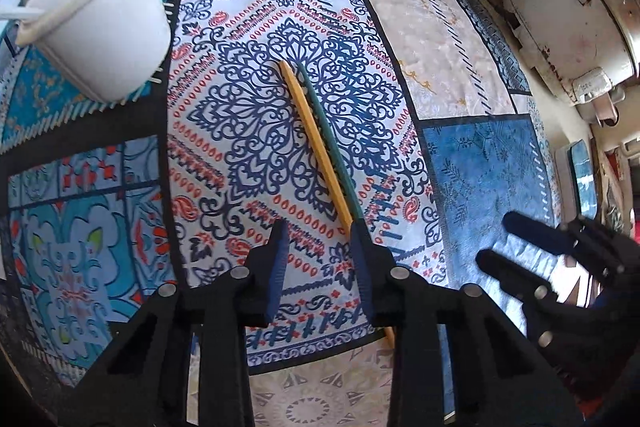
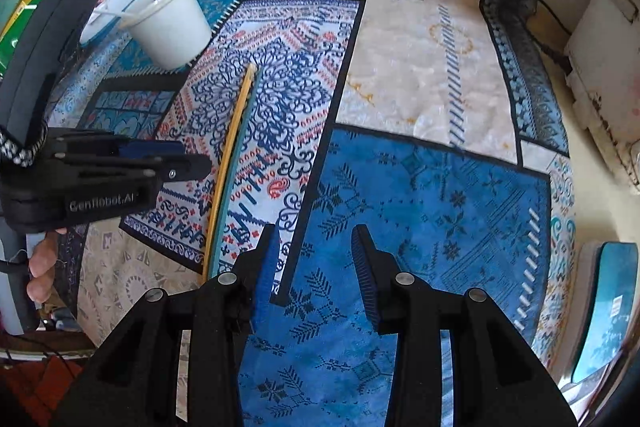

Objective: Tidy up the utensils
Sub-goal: 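Open both tools and move them back over the chopsticks on the rug, then grasp the yellow chopstick with the left tool while the right tool grasps the teal chopstick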

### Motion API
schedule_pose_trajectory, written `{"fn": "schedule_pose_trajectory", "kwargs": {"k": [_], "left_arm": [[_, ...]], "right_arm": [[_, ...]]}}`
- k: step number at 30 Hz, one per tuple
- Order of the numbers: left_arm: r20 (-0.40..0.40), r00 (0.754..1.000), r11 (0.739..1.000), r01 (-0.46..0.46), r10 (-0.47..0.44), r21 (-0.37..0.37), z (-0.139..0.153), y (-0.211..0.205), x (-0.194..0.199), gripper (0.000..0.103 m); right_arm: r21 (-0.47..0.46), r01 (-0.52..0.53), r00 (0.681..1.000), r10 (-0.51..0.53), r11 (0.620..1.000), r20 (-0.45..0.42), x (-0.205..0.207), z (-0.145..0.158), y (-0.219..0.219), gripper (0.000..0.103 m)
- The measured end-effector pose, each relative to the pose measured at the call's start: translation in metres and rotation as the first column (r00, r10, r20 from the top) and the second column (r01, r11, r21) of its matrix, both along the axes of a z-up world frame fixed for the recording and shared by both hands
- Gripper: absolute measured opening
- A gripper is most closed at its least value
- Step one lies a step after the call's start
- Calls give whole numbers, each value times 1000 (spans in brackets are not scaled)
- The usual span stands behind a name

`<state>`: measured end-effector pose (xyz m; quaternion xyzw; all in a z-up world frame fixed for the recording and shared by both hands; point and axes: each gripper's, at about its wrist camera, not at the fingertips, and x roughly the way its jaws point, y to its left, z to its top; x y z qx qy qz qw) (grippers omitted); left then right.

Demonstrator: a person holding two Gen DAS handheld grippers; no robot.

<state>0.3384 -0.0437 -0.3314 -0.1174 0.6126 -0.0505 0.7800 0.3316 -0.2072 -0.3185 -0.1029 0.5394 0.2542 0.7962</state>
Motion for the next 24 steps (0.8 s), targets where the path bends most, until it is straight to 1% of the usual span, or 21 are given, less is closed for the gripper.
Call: {"fn": "schedule_pose_trajectory", "kwargs": {"k": [4,6,7,9,10,11,14,16,17,20,22,23,24], "left_arm": [[10,1000,1000,-8,8,-7,-3,-1,1,23],[24,1000,1000,0,-1,15,-4,-4,4,15],[30,1000,1000,6,-7,17,-4,-5,5,14],[32,999,1000,12,-12,2,-5,-4,7,8],[34,999,1000,11,-12,8,-5,-4,7,6],[27,1000,999,13,-14,31,-7,-3,9,0],[26,999,1000,19,-19,23,-6,2,11,0],[18,1000,999,20,-20,43,-5,6,10,0],[16,1000,998,24,-25,50,-4,8,8,0],[-1,1000,999,27,-27,26,-4,15,3,1],[-5,1000,999,31,-31,12,-2,19,0,2],[-7,999,999,34,-34,11,-1,19,-1,5],[-8,999,999,38,-38,9,-1,18,-1,8]], "right_arm": [[22,-6,1000,6,1000,-12,-5,-5,2,34],[30,-12,1000,13,999,-20,-7,-7,5,34],[35,-17,1000,18,999,-25,-8,-9,7,34],[37,-31,999,32,999,-33,-10,-13,14,34],[38,-37,999,39,999,-38,-11,-15,17,34],[37,-44,998,46,998,-42,-12,-17,21,34],[33,-70,996,71,997,-50,-14,-23,32,34],[27,-87,994,88,996,-58,-15,-27,39,34],[22,-93,995,94,995,-43,-16,-28,41,34],[-1,-108,994,107,994,-21,-17,-29,46,33],[-17,-115,993,115,993,-6,-17,-29,48,29],[-25,-119,993,120,993,3,-18,-29,49,28],[-37,-117,993,117,992,9,-17,-30,50,23]]}}
